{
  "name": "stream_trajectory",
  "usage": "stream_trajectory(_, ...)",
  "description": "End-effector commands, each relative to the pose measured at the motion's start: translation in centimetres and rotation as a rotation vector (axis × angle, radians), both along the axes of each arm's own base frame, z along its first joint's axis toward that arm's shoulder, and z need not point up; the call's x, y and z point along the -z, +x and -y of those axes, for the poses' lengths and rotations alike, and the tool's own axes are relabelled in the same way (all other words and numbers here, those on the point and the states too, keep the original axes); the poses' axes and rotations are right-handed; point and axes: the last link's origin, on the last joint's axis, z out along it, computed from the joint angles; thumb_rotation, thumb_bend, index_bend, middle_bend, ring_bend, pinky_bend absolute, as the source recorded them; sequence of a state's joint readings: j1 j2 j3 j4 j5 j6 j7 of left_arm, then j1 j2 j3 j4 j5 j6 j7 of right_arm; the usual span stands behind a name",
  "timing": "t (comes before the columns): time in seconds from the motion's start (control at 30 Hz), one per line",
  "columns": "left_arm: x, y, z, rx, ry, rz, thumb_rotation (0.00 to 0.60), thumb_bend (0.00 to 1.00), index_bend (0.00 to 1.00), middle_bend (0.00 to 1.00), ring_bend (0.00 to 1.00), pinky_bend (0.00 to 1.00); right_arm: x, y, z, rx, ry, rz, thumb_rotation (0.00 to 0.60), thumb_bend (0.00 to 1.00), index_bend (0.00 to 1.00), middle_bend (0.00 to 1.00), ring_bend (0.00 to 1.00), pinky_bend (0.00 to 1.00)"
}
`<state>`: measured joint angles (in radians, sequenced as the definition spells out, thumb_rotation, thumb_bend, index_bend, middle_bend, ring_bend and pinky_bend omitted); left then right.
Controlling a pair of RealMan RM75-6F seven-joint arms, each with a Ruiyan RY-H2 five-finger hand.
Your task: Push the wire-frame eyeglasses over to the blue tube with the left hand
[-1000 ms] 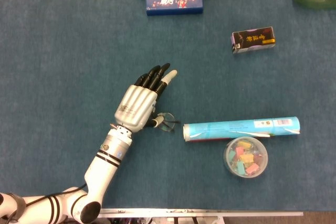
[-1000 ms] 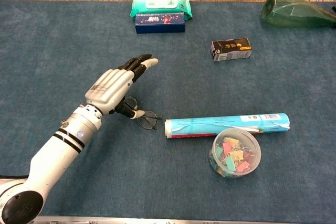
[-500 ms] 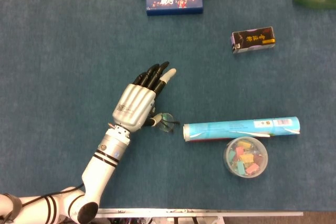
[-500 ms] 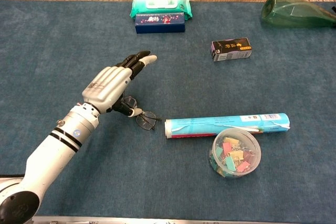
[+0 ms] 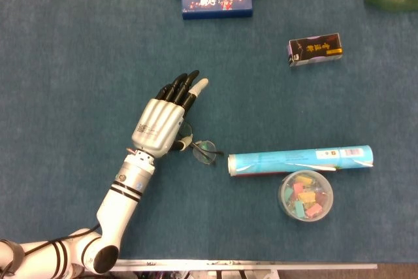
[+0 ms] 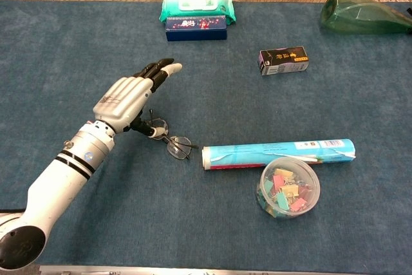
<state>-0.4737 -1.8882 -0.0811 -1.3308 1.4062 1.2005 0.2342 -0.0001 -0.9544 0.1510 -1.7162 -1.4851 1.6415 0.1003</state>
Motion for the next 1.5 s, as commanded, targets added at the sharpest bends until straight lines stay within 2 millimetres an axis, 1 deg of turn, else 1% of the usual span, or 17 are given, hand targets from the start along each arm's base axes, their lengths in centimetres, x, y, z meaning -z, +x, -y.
stream_trajectory(0.03, 0.2, -0.2, 0.0, -0.006, -0.004, -0.002, 0.600, 0.08, 0.00, 0.00, 0.00, 0.17, 0.0, 0.0, 0.0, -0.001, 0.000, 0.000, 0.600, 0.17, 0.55, 0.48, 0.43, 0.53)
stream_trajectory(0.5, 0.7, -0.8, 0.1, -0.021, -0.019, -0.010, 0.600, 0.08, 0.00, 0.00, 0.00, 0.17, 0.0, 0.0, 0.0, -0.001, -0.001, 0.001, 0.600, 0.17, 0.55, 0.48, 0.43, 0.53)
stream_trajectory(0.7, 0.5, -0.8, 0.2, -0.016, -0.017, -0.007, 0.600, 0.08, 0.00, 0.00, 0.00, 0.17, 0.0, 0.0, 0.0, 0.000, 0.001, 0.002, 0.600, 0.17, 0.55, 0.48, 0.43, 0.53)
stream_trajectory(0.8, -0.6, -0.7, 0.3, 0.008, 0.008, -0.002, 0.600, 0.08, 0.00, 0.00, 0.00, 0.17, 0.1, -0.1, 0.1, 0.001, 0.004, 0.002, 0.600, 0.17, 0.55, 0.48, 0.43, 0.53)
stream_trajectory(1.0, -4.0, -1.4, 0.7, 0.038, 0.069, -0.025, 0.600, 0.08, 0.00, 0.00, 0.00, 0.17, 0.4, -0.1, 0.2, 0.004, 0.015, -0.003, 0.600, 0.17, 0.55, 0.48, 0.43, 0.53)
stream_trajectory(1.17, -7.3, -2.8, 0.9, 0.083, 0.091, -0.117, 0.600, 0.08, 0.00, 0.00, 0.00, 0.17, 0.9, -0.2, 0.3, 0.010, 0.037, -0.011, 0.600, 0.17, 0.55, 0.48, 0.43, 0.53)
stream_trajectory(1.33, -10.8, -4.6, 1.1, 0.093, 0.131, -0.208, 0.600, 0.08, 0.00, 0.00, 0.00, 0.17, 1.5, -0.3, 0.6, 0.021, 0.055, -0.022, 0.600, 0.17, 0.55, 0.48, 0.43, 0.53)
stream_trajectory(1.5, -13.3, -6.3, 1.8, 0.063, 0.173, -0.254, 0.600, 0.08, 0.00, 0.00, 0.00, 0.17, 2.3, -0.5, 0.8, 0.032, 0.079, -0.036, 0.600, 0.17, 0.55, 0.48, 0.43, 0.53)
